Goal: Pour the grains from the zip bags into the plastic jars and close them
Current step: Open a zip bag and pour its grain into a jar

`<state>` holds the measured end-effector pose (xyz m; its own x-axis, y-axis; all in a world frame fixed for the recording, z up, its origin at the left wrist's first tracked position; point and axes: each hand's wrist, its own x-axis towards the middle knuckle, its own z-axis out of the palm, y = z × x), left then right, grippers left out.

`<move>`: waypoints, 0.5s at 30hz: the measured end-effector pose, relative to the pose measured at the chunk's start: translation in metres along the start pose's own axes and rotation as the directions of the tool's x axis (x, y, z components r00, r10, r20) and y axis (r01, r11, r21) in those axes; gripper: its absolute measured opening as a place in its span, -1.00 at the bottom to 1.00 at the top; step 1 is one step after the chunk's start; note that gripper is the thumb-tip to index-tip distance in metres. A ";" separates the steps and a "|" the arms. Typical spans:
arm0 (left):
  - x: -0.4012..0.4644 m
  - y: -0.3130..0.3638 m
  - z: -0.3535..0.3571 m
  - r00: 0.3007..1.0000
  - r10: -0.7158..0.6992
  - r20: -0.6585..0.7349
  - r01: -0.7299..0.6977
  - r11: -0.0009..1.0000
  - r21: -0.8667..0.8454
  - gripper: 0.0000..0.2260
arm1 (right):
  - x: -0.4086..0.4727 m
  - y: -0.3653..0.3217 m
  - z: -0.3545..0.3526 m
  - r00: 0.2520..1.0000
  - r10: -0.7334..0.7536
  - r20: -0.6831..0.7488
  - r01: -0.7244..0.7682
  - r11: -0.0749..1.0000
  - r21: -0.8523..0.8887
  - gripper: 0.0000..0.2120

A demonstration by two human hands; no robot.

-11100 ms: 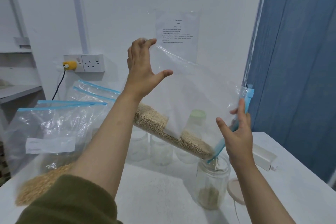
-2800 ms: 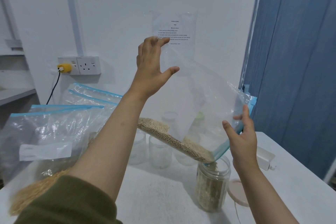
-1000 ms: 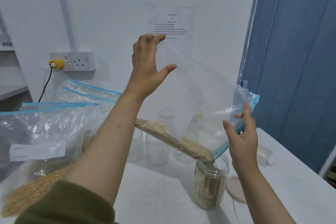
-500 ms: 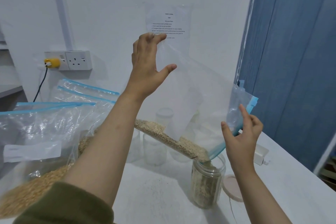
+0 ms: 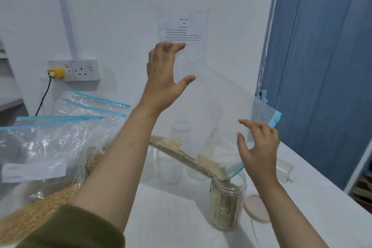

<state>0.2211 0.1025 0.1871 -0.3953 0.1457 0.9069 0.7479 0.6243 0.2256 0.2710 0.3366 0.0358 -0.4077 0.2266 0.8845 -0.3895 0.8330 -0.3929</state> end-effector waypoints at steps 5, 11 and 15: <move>-0.001 0.002 -0.001 1.000 -0.002 0.006 0.002 1.000 0.009 -0.42 | 0.028 -0.022 0.005 0.985 -0.141 0.105 0.139 0.990 0.018 -0.56; -0.002 0.008 -0.001 1.000 0.018 0.012 -0.018 0.999 0.028 -0.42 | 0.066 -0.038 0.003 0.955 -0.234 0.184 0.242 0.970 -0.023 -0.55; -0.003 0.010 -0.001 1.000 0.022 0.013 -0.023 0.999 0.033 -0.42 | 0.078 -0.038 -0.003 0.927 -0.277 0.252 0.292 0.956 -0.023 -0.58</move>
<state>0.2305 0.1073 0.1869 -0.3854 0.1692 0.9071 0.7383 0.6462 0.1931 0.2560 0.3242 0.1208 -0.4785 -0.1477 0.8656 -0.4720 0.8745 -0.1117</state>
